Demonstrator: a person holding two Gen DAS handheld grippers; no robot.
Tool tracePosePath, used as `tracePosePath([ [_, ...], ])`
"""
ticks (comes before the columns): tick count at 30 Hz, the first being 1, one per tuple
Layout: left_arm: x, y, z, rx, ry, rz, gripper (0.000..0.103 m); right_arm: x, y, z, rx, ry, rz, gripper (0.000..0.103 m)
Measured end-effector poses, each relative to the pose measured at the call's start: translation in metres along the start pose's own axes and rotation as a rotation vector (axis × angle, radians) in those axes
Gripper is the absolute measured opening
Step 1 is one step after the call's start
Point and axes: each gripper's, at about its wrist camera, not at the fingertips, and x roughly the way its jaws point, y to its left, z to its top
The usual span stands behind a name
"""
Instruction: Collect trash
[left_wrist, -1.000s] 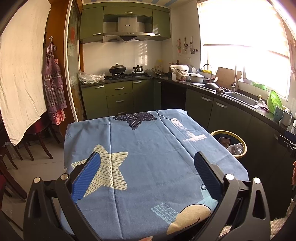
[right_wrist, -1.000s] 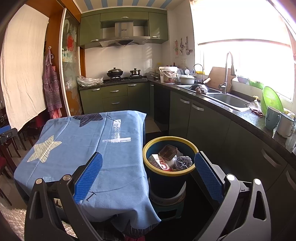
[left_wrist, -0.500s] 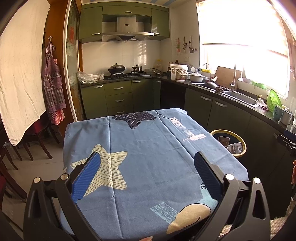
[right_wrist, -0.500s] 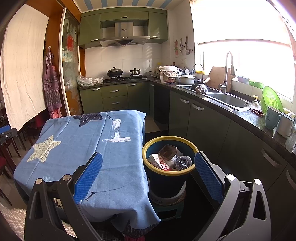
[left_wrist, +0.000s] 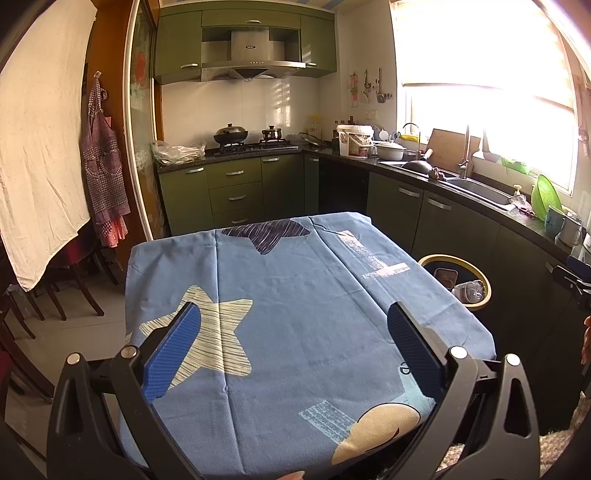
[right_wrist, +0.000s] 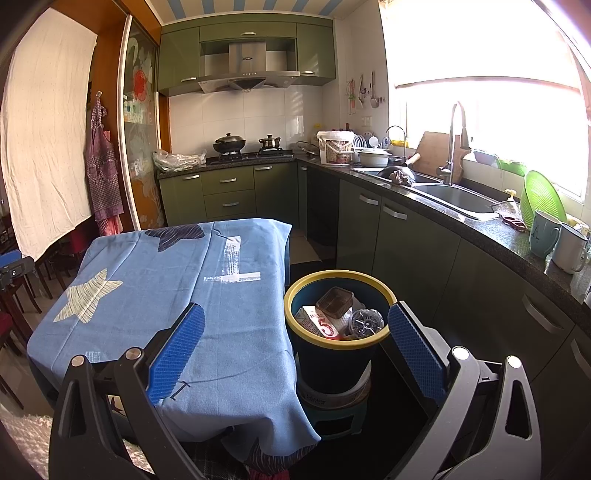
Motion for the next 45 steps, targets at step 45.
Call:
tracePosePath([
  [45, 0.016, 0.004, 0.0, -0.006, 0.041, -0.004, 0.096, 0.014, 0.003, -0.009, 0.008, 0.019, 0.007, 0.098],
])
